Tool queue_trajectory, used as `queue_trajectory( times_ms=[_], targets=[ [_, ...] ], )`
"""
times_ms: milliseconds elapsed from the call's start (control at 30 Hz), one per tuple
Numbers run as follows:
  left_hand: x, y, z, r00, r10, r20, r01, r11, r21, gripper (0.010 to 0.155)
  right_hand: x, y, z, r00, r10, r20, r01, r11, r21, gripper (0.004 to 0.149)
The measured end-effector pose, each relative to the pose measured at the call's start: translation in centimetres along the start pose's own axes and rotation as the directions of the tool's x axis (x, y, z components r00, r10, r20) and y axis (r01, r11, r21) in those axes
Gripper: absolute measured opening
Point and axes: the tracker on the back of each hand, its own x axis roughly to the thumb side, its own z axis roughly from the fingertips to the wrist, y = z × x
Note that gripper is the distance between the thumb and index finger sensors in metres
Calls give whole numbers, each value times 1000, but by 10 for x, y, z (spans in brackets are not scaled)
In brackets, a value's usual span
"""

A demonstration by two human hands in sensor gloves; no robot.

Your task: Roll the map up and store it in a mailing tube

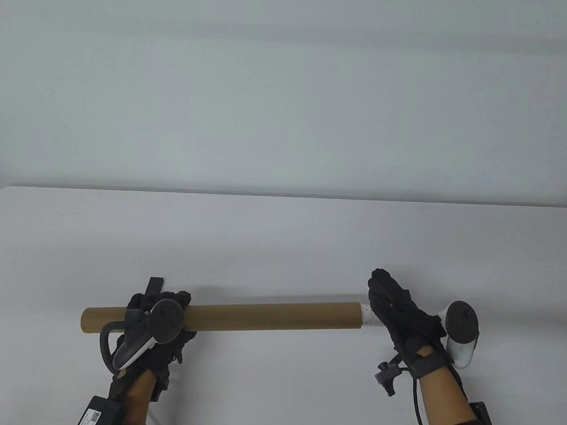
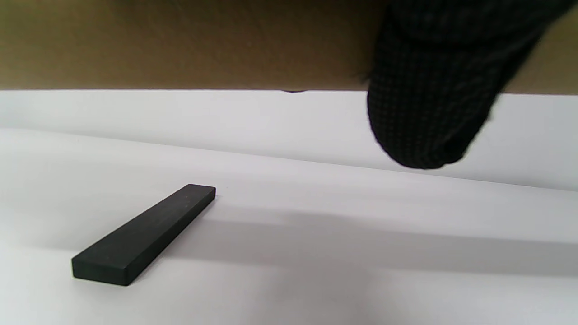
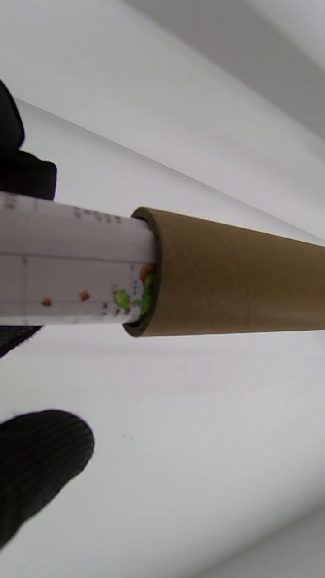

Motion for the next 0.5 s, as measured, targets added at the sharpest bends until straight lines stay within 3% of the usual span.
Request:
queue_trajectory(
  times_ms=[500],
  targets=[
    [1, 0, 1, 1000, -3, 7, 3, 1000, -4, 73, 1, 12, 0, 1000, -7, -1, 8, 999, 43, 84]
  ],
)
